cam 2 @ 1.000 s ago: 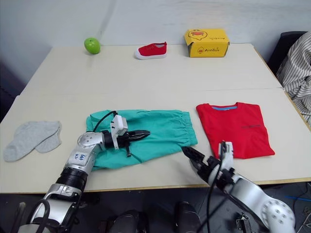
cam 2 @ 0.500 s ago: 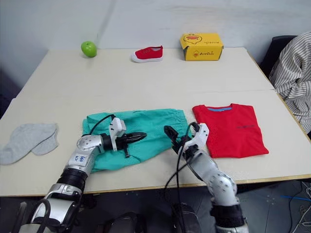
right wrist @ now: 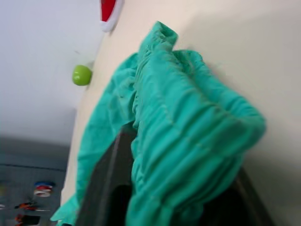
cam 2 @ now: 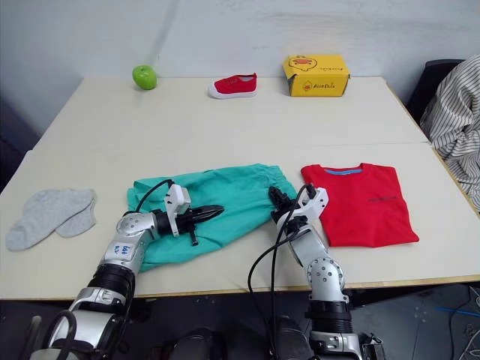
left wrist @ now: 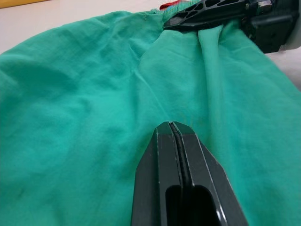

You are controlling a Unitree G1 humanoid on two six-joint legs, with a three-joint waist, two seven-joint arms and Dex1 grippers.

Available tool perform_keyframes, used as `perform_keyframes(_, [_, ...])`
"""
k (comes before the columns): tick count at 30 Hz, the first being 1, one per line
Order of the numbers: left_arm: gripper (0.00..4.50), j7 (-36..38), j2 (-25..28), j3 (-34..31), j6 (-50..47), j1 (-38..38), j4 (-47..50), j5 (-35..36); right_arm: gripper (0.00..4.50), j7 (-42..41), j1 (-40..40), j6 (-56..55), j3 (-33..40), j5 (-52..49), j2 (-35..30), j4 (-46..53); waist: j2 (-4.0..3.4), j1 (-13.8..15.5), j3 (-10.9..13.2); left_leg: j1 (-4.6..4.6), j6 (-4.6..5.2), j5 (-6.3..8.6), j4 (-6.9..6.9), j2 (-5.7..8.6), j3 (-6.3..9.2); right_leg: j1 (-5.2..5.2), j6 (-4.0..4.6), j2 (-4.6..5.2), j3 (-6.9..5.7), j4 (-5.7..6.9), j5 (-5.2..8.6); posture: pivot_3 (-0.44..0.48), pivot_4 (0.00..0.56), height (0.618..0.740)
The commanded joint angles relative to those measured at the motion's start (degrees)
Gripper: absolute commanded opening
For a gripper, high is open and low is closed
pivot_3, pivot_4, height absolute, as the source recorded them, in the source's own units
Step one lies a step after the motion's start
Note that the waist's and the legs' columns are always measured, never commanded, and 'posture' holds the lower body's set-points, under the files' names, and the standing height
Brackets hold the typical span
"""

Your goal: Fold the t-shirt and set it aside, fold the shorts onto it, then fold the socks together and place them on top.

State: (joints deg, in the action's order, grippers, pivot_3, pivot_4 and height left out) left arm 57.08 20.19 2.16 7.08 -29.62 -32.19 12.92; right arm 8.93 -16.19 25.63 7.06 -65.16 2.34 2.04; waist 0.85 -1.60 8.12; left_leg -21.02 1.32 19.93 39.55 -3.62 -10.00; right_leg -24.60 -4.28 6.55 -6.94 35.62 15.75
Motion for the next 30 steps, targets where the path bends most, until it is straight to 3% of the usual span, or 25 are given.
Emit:
perform_keyframes(1, [0.00, -0.80, 0.30, -0.42, 0.29, 0.84, 2.71, -0.22, 0.11, -1.80, 1.18, -0.67, 2.91, 2.68, -1.61, 2.17, -0.03, 0.03, 0.02, -0.02, 0.00, 0.00, 0.00, 0.00, 0.01, 0.00, 0.00, 0.01, -0.01, -0.01, 0.00, 0.000, 0.150, 0.740])
perform_keyframes(10, [0.00, -9.89, -1.70, 0.08, -7.75, 4.55, 15.03, -0.54, 0.03, -3.30, 5.79, 0.54, 11.27, 0.06, -11.00, 18.36, -0.71, 0.73, 0.49, -0.30, 0.20, 0.18, -0.09, 0.15, 0.02, -0.16, -0.07, -0.01, -0.16, -0.01, -0.04, 0.000, 0.150, 0.740])
perform_keyframes(15, [0.00, -11.35, -2.75, 1.73, -9.98, 4.78, 17.04, -1.27, 0.03, -6.19, 9.86, 1.93, 11.05, 6.57, -20.25, 27.13, -0.71, 0.13, 0.54, -0.27, 0.17, 0.16, -0.29, 0.17, -0.01, -0.16, -0.11, -0.09, -0.22, -0.19, -0.04, 0.000, 0.150, 0.740])
perform_keyframes(18, [0.00, -11.59, -3.07, 2.22, -10.01, 2.99, 15.28, -1.94, 0.03, -8.84, 12.25, 2.10, 5.74, 17.01, -26.41, 31.17, -0.67, 0.03, 0.57, -0.21, 0.12, 0.11, -0.33, 0.16, -0.02, -0.14, -0.11, -0.10, -0.24, -0.45, -0.04, 0.000, 0.150, 0.740])
perform_keyframes(21, [0.00, -11.95, -2.67, 2.44, -10.21, 1.60, 13.88, -2.90, 0.03, -9.92, 11.79, 2.31, -4.71, 31.17, -32.00, 32.67, -0.66, -0.11, 0.59, -0.19, 0.02, 0.04, -0.36, 0.14, -0.03, -0.14, -0.11, -0.12, -0.26, -0.46, -0.04, 0.000, 0.150, 0.740])
perform_keyframes(25, [0.00, -12.26, -1.96, 1.90, -11.76, 1.22, 13.55, -2.94, 0.03, -9.61, 6.49, 2.81, -15.20, 41.03, -29.81, 31.55, -0.63, -0.13, 0.61, -0.20, -0.10, -0.03, -0.41, 0.07, -0.04, -0.26, -0.08, -0.17, -0.27, -0.38, -0.02, 0.000, 0.150, 0.740])
perform_keyframes(30, [0.00, -12.20, -0.10, 1.94, -13.23, 1.93, 14.32, -3.82, 0.03, -9.75, 0.91, 1.42, -24.87, 50.55, -22.61, 26.11, -0.53, 0.02, 0.67, -0.31, -0.15, -0.11, -0.41, 0.08, -0.15, -0.52, -0.02, -0.21, -0.54, -0.07, 0.01, 0.000, 0.150, 0.740])
